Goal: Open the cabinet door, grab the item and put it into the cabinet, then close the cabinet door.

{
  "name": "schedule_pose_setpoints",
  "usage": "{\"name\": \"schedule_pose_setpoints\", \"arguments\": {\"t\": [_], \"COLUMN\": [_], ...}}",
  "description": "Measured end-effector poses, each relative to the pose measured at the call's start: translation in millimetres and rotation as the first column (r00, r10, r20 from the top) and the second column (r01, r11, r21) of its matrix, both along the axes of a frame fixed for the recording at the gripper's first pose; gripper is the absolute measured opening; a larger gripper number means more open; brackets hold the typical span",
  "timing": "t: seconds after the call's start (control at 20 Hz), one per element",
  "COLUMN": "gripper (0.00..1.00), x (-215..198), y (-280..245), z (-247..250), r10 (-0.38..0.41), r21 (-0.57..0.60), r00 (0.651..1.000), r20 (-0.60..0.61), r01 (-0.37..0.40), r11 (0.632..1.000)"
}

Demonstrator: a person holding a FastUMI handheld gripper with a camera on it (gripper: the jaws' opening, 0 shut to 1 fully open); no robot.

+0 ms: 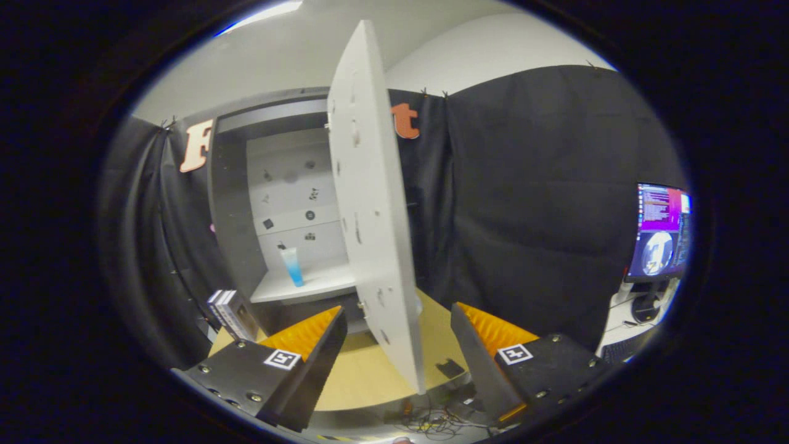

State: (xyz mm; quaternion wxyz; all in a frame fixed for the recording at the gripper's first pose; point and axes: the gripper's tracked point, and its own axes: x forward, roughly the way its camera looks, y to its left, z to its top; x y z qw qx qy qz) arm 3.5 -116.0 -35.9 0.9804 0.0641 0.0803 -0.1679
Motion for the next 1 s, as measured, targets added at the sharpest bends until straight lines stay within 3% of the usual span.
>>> {"name": "schedule_pose_setpoints", "arguments": {"t": [0.35, 0.45, 0.55, 0.75, 1.0], "gripper": [1.0, 1.0, 0.95, 0.95, 0.96], "x": [29.6, 38.1, 40.1, 35.7, 36.6], "y": [-63.6, -51.2, -47.1, -25.6, 25.0], "z": [-6.1, -3.5, -5.1, -5.4, -6.0], "r10": [-0.065, -0.02, -0.015, 0.02, 0.155], "r21": [-0.066, -0.04, -0.065, -0.069, -0.045], "r00": [0.998, 1.0, 1.0, 1.0, 0.988], "r20": [-0.003, 0.014, 0.011, 0.008, 0.02], "r01": [0.065, 0.02, 0.016, -0.02, -0.154], "r11": [0.996, 0.999, 0.998, 0.997, 0.987]}}
